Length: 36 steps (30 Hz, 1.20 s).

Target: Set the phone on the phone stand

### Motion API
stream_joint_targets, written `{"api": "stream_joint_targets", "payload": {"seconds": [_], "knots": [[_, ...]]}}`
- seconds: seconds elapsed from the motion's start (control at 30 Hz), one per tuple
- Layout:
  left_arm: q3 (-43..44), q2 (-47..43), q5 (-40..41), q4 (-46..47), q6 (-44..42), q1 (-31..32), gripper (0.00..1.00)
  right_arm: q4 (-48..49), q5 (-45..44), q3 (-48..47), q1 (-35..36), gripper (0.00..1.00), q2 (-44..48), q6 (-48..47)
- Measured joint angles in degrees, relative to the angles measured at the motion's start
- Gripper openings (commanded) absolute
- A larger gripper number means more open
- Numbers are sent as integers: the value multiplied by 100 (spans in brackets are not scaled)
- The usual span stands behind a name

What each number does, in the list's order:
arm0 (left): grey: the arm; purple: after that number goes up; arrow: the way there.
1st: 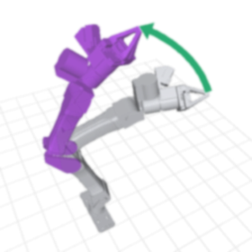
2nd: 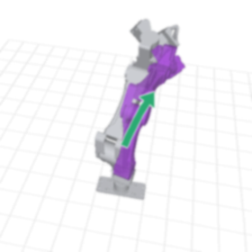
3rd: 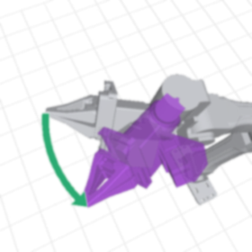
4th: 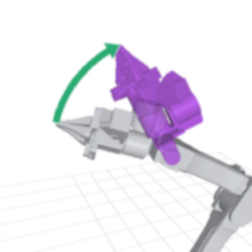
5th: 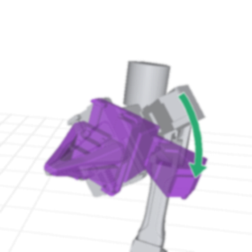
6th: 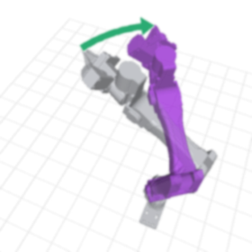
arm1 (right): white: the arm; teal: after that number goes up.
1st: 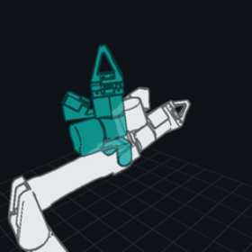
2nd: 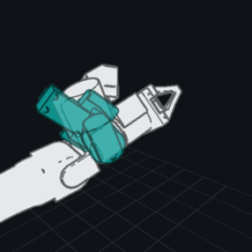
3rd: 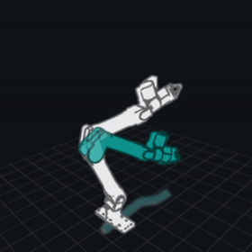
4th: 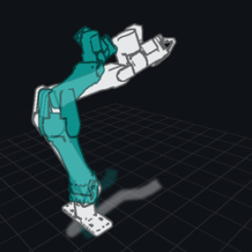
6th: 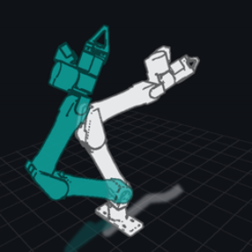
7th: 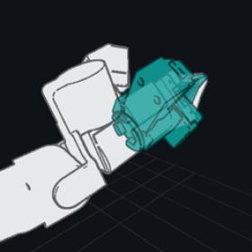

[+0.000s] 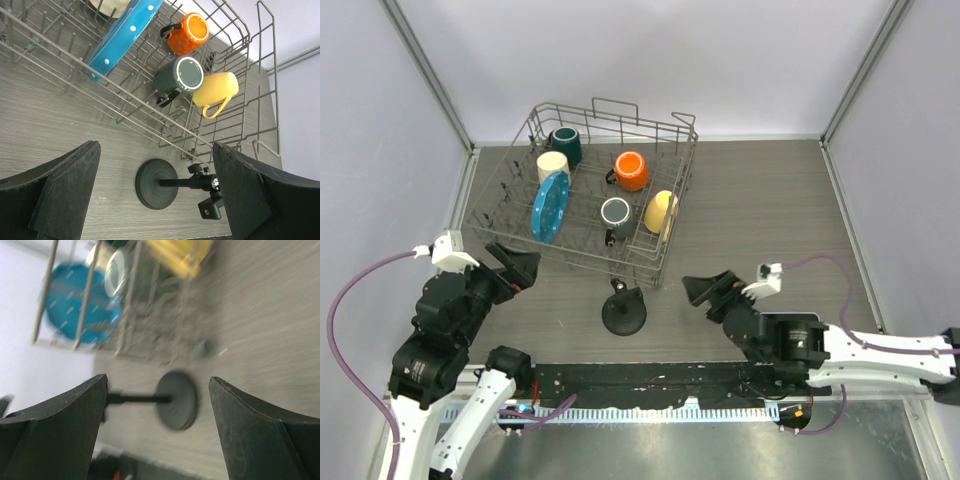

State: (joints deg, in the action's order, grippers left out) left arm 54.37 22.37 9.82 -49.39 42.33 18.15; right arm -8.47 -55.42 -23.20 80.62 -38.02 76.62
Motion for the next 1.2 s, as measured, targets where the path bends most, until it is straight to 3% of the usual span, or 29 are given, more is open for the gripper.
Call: {"api": "stream_joint_targets", "payload": {"seconds": [0.1, 0.17, 0.3, 0.43, 0.67, 1.0, 1.2], "knots": [[0, 9, -9, 13, -42, 2, 98, -1751, -116, -490, -796, 90, 234, 44], [0, 13, -46, 44, -50, 0, 98, -2750, -24, -975, -1871, 90, 223, -127], [0, 61, -109, 96, -55, 0, 98, -3670, 280, -1622, -3482, 96, 79, -745], [0, 140, -195, 122, -52, 2, 98, -4096, 890, -1818, -4653, 96, -448, -942], [15, 15, -238, 114, -55, 0, 99, -5101, 1722, -1908, -6721, 99, -2192, -680], [11, -68, -321, 118, -57, 2, 99, -5366, 2586, -1626, -9398, 99, -1735, -1165], [4, 190, -452, 181, -57, 0, 99, -5392, 3051, -1578, -9785, 99, -1685, -1307]]}}
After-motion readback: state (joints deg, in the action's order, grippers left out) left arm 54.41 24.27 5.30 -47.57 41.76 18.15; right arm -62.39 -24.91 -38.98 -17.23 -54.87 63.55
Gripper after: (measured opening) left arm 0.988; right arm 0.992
